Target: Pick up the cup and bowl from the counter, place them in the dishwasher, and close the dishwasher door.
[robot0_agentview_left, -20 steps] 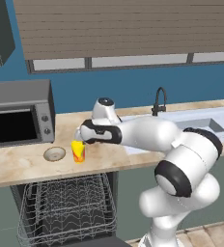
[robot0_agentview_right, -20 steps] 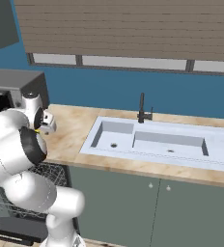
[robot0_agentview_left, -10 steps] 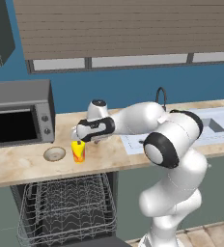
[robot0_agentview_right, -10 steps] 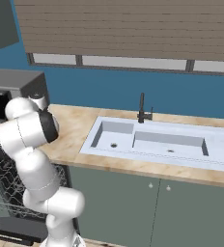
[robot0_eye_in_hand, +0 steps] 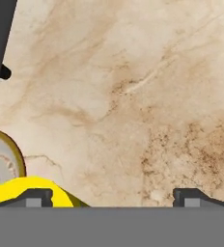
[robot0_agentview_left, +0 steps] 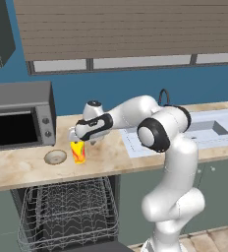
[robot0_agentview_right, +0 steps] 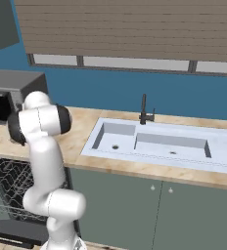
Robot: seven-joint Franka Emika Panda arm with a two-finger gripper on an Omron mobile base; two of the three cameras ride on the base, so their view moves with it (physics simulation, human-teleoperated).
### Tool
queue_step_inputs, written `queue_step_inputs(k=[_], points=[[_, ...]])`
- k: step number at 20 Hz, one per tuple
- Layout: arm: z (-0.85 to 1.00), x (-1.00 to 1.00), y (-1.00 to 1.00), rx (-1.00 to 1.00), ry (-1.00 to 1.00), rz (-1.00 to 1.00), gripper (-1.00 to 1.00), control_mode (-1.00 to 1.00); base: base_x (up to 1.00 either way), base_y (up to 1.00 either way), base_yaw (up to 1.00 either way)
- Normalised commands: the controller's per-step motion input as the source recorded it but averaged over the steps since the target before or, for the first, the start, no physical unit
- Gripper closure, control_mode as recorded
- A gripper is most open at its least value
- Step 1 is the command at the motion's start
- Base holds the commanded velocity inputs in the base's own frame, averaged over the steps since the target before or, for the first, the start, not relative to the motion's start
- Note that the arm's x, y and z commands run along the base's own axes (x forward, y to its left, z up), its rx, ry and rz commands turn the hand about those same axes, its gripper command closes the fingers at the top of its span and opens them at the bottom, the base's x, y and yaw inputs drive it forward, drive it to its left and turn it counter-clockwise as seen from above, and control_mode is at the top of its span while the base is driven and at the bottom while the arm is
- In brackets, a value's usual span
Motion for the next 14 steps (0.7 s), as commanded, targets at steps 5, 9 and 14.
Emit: queue_step_inputs(k=[5,9,14], points=[[-0.34,0.13,0.29,0.0,0.0,0.0,1.0,-1.0,0.0,0.0,0.0],[-0.37,-0.57,0.03,-0.02,-0.03,0.02,1.0,-1.0,0.0,0.0,0.0],[-0.05,-0.67,-0.27,0.0,-0.09,0.03,1.0,-1.0,0.0,0.0,0.0]])
